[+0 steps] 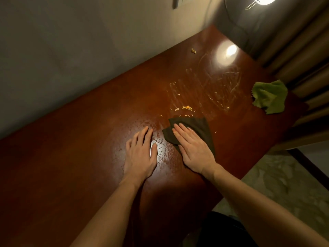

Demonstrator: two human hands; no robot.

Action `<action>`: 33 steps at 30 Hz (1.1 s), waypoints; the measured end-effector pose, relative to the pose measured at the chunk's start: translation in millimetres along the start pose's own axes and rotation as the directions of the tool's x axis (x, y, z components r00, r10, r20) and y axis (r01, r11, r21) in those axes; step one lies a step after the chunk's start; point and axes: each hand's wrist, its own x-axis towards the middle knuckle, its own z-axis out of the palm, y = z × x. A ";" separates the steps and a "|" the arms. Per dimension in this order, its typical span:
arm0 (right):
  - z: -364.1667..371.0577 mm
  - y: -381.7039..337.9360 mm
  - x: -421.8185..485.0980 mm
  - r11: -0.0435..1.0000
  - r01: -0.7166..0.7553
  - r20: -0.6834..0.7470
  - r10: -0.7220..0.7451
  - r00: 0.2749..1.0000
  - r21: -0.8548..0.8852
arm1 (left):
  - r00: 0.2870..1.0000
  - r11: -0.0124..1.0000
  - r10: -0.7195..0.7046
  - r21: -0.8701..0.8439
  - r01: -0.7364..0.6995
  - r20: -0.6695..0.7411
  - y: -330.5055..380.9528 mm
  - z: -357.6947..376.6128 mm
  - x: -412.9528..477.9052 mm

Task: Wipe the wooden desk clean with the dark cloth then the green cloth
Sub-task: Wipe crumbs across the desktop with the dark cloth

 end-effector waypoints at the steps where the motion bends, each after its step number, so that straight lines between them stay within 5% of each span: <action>1: 2.7 -8.8 -7.9 1.000 -0.021 -0.006 0.021 1.000 0.008 | 1.000 1.000 -0.003 -0.005 0.003 0.002 0.0 0.0 -0.3; 17: 15.9 -64.9 -45.1 0.945 -0.326 -0.060 0.327 0.943 0.027 | 1.000 0.998 -0.005 -0.057 0.004 -0.019 0.0 -0.2 -2.1; 23: 20.2 -70.3 -45.7 0.904 -0.394 -0.142 0.417 0.898 0.167 | 1.000 0.998 -0.013 -0.058 0.012 -0.027 0.9 -1.1 -2.0; 28: 31.7 -94.4 -72.1 0.920 -0.335 -0.202 0.375 0.905 0.204 | 0.999 0.997 -0.016 -0.079 0.014 -0.032 1.0 -1.8 -1.1; 33: 32.3 -104.2 -68.8 0.995 -0.037 -0.083 0.045 0.996 0.091 | 0.998 0.992 -0.024 -0.129 0.016 -0.059 0.1 -0.7 -2.1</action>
